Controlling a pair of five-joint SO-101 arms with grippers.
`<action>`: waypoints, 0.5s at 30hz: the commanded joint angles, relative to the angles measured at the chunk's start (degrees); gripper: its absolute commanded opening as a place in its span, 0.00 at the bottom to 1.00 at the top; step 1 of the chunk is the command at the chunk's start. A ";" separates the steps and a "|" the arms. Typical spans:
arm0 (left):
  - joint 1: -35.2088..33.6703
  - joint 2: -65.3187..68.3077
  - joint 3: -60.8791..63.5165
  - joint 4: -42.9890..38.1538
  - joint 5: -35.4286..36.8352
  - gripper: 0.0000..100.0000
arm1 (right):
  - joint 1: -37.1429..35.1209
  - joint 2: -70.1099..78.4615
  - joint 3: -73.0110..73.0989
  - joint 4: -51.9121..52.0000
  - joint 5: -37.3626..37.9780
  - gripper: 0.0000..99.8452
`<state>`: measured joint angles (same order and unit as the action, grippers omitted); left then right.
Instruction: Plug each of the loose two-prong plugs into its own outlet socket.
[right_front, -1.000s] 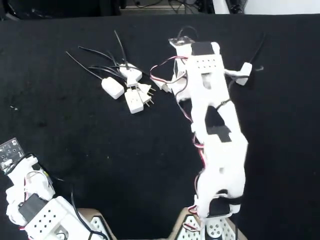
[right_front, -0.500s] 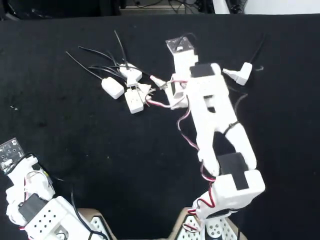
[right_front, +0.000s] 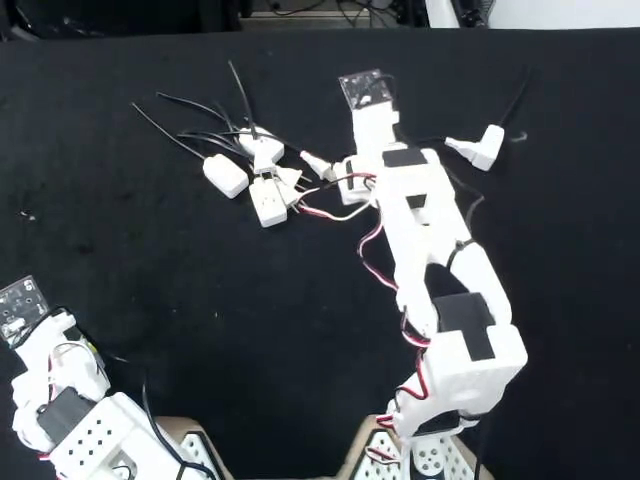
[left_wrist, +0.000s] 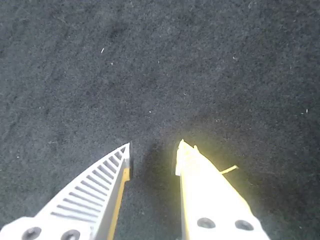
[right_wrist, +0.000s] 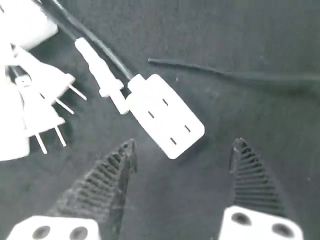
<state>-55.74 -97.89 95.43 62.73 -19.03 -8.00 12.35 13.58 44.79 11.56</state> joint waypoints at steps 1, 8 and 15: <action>-0.22 -0.44 -0.31 -0.26 0.44 0.16 | -0.44 -0.40 -0.04 -1.85 4.66 0.29; -0.22 -0.44 -0.31 -0.26 0.44 0.16 | -0.18 -0.31 6.55 -13.27 12.92 0.29; -0.22 -0.44 -0.31 -0.26 0.44 0.16 | -2.90 -0.22 11.47 -19.69 20.57 0.29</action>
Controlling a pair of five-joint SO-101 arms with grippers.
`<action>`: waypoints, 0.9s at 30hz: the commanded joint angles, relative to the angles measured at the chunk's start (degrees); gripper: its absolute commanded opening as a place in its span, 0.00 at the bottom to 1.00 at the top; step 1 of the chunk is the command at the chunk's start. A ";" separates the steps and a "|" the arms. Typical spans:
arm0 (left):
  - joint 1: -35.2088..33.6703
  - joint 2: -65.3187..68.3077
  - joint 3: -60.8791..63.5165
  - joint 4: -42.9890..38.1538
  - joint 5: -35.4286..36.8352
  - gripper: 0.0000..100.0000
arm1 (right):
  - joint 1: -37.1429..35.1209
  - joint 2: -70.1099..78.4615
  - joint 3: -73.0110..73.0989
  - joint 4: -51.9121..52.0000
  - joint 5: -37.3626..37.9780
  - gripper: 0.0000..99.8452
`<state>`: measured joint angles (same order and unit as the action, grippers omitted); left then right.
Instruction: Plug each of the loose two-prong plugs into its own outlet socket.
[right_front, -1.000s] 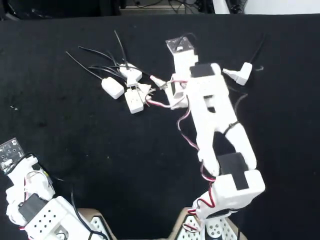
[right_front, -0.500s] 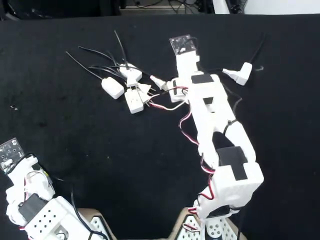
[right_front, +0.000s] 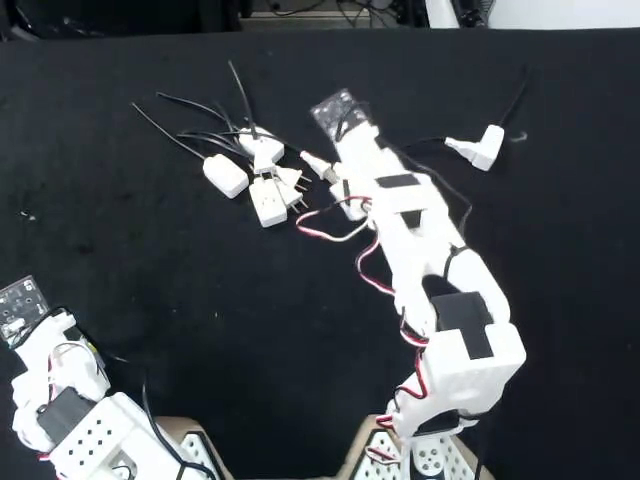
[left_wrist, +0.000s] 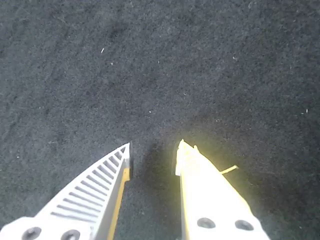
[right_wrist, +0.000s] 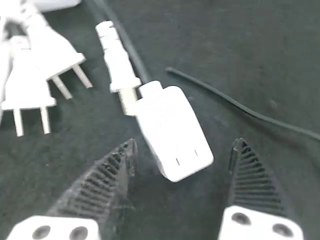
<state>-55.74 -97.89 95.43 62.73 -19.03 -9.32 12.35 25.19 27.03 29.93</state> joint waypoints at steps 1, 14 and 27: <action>-0.22 -0.44 -0.31 -0.26 0.44 0.16 | -1.49 0.04 -0.22 -2.11 2.37 0.29; -0.22 -0.44 -0.31 -0.26 0.44 0.16 | 1.93 17.71 -22.11 12.92 2.64 0.29; -0.22 -0.44 -0.31 -0.26 0.44 0.16 | 2.64 15.60 -22.73 16.44 2.20 0.02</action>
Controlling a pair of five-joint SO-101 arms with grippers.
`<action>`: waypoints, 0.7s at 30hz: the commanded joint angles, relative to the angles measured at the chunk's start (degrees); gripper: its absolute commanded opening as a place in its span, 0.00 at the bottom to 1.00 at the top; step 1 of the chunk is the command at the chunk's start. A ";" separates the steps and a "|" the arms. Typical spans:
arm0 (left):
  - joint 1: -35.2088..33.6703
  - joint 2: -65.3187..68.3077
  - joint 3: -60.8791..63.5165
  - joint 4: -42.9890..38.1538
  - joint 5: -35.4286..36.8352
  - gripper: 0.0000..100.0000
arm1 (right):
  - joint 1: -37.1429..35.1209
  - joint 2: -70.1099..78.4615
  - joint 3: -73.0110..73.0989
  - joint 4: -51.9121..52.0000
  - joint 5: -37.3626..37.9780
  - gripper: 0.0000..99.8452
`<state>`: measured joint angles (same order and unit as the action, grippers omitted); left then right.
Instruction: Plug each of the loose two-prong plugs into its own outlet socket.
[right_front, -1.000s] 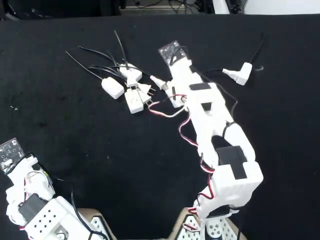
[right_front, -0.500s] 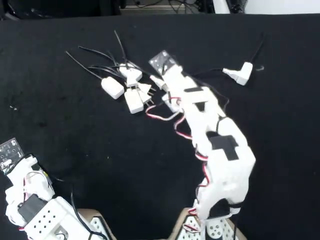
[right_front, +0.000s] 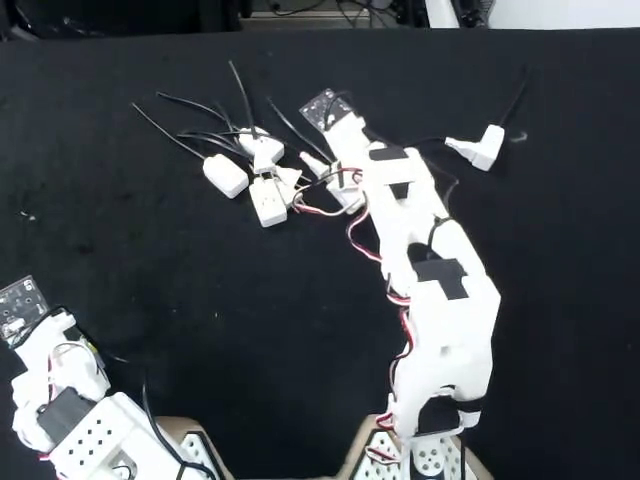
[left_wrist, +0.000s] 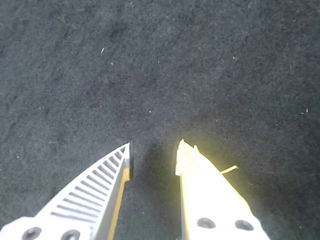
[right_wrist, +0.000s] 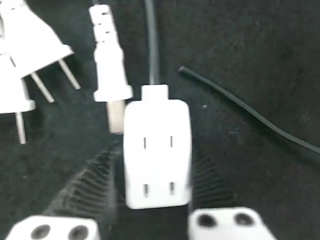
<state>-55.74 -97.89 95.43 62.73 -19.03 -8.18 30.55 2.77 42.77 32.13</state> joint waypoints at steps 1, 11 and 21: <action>-0.22 -0.44 -0.31 -0.26 0.44 0.16 | 1.67 -3.38 0.48 0.62 0.00 0.01; -0.22 -0.44 -0.31 -0.26 0.44 0.16 | 0.44 -27.82 18.15 0.26 -4.40 0.01; -0.22 -0.44 -0.31 -0.26 0.44 0.16 | -2.37 -52.44 26.95 12.40 -3.78 0.01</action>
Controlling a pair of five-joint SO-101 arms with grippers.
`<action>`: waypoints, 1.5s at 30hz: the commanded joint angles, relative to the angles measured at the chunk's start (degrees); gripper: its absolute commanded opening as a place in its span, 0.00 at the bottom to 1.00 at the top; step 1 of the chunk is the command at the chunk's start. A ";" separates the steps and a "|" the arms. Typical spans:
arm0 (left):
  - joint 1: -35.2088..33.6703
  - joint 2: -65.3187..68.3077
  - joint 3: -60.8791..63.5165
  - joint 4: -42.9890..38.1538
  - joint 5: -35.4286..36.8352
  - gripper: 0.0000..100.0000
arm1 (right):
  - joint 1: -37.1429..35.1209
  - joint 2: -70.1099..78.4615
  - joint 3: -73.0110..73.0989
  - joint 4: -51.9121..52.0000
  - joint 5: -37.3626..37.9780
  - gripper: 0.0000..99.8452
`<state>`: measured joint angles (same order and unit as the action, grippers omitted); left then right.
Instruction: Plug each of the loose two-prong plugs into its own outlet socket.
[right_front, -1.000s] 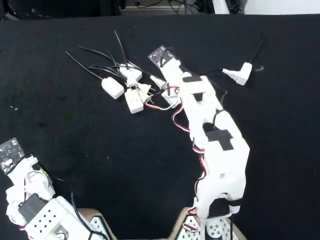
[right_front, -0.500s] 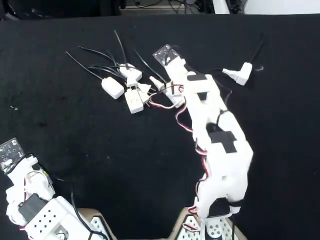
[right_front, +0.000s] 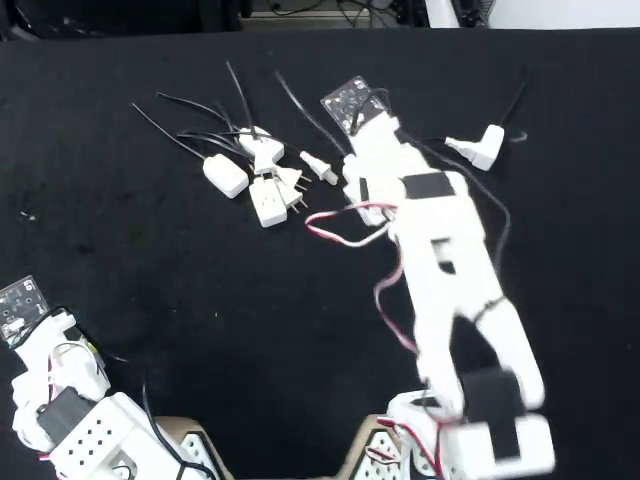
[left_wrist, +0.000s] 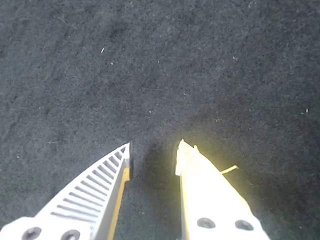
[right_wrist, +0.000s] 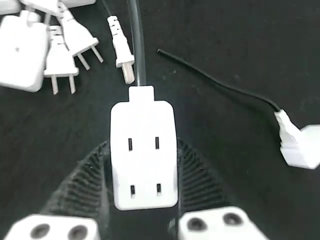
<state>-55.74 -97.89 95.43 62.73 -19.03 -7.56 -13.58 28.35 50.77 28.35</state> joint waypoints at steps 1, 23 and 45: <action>-0.22 -0.44 -0.31 -0.26 0.44 0.16 | -4.66 -10.15 3.38 5.63 0.97 0.01; -0.22 -0.44 -0.31 -0.26 0.44 0.16 | -32.18 -14.81 31.87 -7.21 3.78 0.25; 14.02 0.09 -13.93 0.35 -4.75 0.16 | -3.96 -14.81 24.84 -12.84 -26.64 0.28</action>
<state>-46.51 -97.89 90.59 62.73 -26.95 -16.53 -26.86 56.04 40.13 6.02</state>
